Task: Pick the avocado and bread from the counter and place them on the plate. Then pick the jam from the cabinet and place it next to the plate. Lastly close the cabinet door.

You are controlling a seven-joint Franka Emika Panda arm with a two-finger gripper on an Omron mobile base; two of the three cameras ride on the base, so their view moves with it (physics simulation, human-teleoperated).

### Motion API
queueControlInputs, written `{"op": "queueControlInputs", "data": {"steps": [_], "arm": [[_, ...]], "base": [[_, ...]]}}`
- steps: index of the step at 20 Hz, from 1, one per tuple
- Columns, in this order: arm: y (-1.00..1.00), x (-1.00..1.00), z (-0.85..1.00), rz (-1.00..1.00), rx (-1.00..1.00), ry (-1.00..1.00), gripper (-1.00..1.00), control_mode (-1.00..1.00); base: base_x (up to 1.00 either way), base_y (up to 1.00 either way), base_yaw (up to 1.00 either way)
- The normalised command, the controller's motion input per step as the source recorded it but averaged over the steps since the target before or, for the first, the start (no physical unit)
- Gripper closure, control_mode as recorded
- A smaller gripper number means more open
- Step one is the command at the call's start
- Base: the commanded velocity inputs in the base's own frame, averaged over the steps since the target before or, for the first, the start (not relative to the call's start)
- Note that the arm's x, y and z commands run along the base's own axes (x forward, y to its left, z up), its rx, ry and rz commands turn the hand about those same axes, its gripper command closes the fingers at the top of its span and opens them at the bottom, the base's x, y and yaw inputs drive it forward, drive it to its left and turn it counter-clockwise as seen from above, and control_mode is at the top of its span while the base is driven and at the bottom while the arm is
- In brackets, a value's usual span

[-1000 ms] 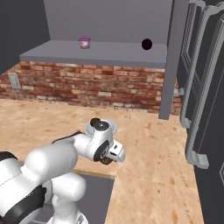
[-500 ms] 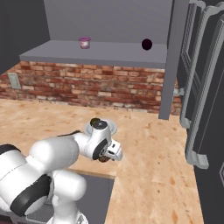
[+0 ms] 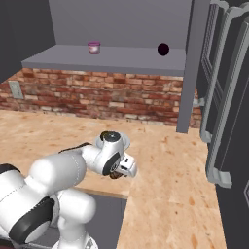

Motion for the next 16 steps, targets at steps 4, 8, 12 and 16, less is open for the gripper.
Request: {"op": "queueControlInputs", "data": {"steps": [4,8,12,16], "arm": [[0.01,-0.39,0.54,0.0,0.02,-0.26,1.0,-1.0],[0.2,0.02,0.59,0.0,0.01,-0.22,1.0,-1.0],[0.36,0.44,0.47,0.0,0.0,-0.06,1.0,-1.0],[0.3,0.74,0.35,0.0,0.0,0.01,1.0,-1.0]], "base": [[0.0,0.0,0.0],[0.0,0.0,0.0],[0.0,0.0,0.0],[0.0,0.0,0.0]]}}
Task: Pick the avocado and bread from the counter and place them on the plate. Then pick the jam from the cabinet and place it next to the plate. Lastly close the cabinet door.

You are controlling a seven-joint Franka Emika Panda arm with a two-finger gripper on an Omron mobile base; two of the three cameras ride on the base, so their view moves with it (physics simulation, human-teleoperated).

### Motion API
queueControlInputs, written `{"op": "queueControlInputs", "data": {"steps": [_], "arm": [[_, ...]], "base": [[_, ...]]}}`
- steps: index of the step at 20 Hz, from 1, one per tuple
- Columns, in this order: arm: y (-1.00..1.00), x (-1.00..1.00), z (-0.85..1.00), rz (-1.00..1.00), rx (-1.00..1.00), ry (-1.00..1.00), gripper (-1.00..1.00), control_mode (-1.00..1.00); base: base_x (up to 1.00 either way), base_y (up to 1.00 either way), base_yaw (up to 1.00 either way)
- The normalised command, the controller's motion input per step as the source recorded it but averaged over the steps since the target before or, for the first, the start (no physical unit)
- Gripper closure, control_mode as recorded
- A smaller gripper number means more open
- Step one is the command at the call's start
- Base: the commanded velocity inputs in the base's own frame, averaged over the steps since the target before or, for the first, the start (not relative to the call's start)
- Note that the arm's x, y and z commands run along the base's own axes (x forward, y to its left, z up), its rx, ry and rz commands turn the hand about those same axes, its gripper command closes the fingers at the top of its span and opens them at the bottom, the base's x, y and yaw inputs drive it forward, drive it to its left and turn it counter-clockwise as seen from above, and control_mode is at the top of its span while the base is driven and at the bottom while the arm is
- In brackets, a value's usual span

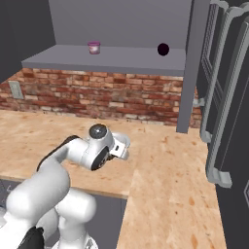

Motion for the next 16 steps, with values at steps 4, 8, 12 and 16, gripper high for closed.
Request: {"op": "queueControlInputs", "data": {"steps": [4,8,12,16], "arm": [[0.09,0.85,0.15,0.0,0.02,0.05,1.0,-1.0],[0.0,0.73,0.01,0.0,0.03,0.08,1.0,-1.0],[0.0,0.61,0.0,0.0,0.01,0.12,1.0,-1.0],[0.01,0.43,0.0,0.0,0.0,0.09,1.0,-1.0]], "base": [[0.0,0.0,0.0],[0.0,0.0,0.0],[0.0,0.0,0.0],[0.0,0.0,0.0]]}}
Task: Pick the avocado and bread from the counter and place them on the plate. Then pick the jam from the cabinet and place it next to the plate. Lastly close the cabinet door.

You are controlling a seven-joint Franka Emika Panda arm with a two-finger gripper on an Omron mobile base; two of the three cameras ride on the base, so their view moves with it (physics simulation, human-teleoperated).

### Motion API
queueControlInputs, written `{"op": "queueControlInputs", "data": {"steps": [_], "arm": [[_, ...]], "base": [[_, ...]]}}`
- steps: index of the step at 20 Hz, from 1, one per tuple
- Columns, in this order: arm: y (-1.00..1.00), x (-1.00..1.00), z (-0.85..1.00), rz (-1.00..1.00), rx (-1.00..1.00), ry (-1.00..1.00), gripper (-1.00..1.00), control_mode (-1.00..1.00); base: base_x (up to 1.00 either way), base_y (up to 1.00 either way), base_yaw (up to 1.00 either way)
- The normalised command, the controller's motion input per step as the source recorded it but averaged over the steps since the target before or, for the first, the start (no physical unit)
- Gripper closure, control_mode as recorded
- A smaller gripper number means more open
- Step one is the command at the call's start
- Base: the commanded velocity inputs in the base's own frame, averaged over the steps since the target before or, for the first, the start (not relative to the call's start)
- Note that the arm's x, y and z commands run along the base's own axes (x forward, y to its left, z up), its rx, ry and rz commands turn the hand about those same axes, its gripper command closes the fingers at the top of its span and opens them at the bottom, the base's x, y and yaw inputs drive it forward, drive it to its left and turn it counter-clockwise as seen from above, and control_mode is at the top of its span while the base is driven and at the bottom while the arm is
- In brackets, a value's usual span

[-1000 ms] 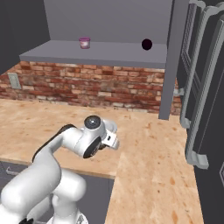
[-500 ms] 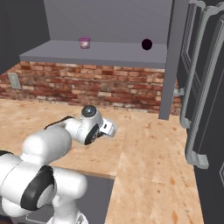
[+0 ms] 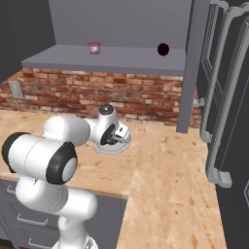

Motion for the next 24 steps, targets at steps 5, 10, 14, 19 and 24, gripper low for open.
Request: {"op": "queueControlInputs", "data": {"steps": [5,10,14,19,24], "arm": [[0.02,0.31,-0.06,0.0,0.0,0.07,1.0,-1.0],[0.1,0.19,-0.16,0.0,0.0,0.06,1.0,-1.0],[0.17,0.0,-0.2,0.0,0.0,0.02,1.0,-1.0],[0.12,0.0,-0.23,0.0,0.0,0.01,1.0,-1.0],[0.02,0.05,-0.26,0.0,0.0,0.0,1.0,-1.0]], "base": [[0.0,0.0,0.0],[0.0,0.0,0.0],[0.0,0.0,0.0],[0.0,0.0,0.0],[0.0,0.0,0.0]]}}
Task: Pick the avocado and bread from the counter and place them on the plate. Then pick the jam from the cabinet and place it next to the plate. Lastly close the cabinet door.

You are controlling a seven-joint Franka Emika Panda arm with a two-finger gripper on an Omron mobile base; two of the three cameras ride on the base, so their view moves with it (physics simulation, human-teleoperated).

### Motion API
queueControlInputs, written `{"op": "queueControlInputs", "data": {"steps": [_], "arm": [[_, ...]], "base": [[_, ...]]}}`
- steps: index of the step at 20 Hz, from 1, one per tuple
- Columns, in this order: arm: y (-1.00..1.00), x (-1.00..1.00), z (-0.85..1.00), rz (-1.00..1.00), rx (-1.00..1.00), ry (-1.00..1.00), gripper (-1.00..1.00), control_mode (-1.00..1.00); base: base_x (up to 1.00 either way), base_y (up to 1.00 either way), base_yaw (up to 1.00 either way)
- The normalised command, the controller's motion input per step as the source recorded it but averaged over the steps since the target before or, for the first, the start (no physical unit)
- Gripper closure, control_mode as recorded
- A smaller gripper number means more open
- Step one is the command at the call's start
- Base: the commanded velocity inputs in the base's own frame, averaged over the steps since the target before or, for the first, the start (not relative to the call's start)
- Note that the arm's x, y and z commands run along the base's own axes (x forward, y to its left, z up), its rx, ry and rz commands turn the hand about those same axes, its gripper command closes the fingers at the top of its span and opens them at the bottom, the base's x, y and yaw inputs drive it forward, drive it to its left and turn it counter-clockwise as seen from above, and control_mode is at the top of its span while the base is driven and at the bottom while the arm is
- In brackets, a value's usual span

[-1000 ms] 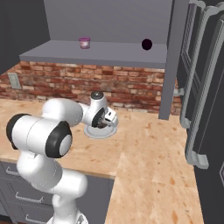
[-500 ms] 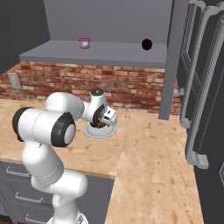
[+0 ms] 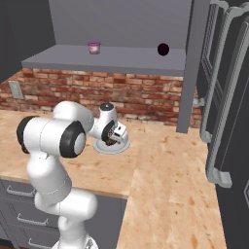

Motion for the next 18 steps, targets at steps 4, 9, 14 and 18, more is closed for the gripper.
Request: {"op": "queueControlInputs", "data": {"steps": [4,9,14,18], "arm": [[0.0,0.1,-0.24,0.0,0.0,0.0,1.0,-1.0],[0.0,0.07,-0.19,0.0,0.0,0.0,1.0,-1.0],[0.0,0.02,-0.16,0.0,0.0,0.0,1.0,-1.0],[0.0,0.0,-0.14,0.0,0.0,0.0,-1.0,-1.0]], "base": [[0.0,0.0,0.0],[0.0,0.0,0.0],[0.0,0.0,0.0],[0.0,0.0,0.0]]}}
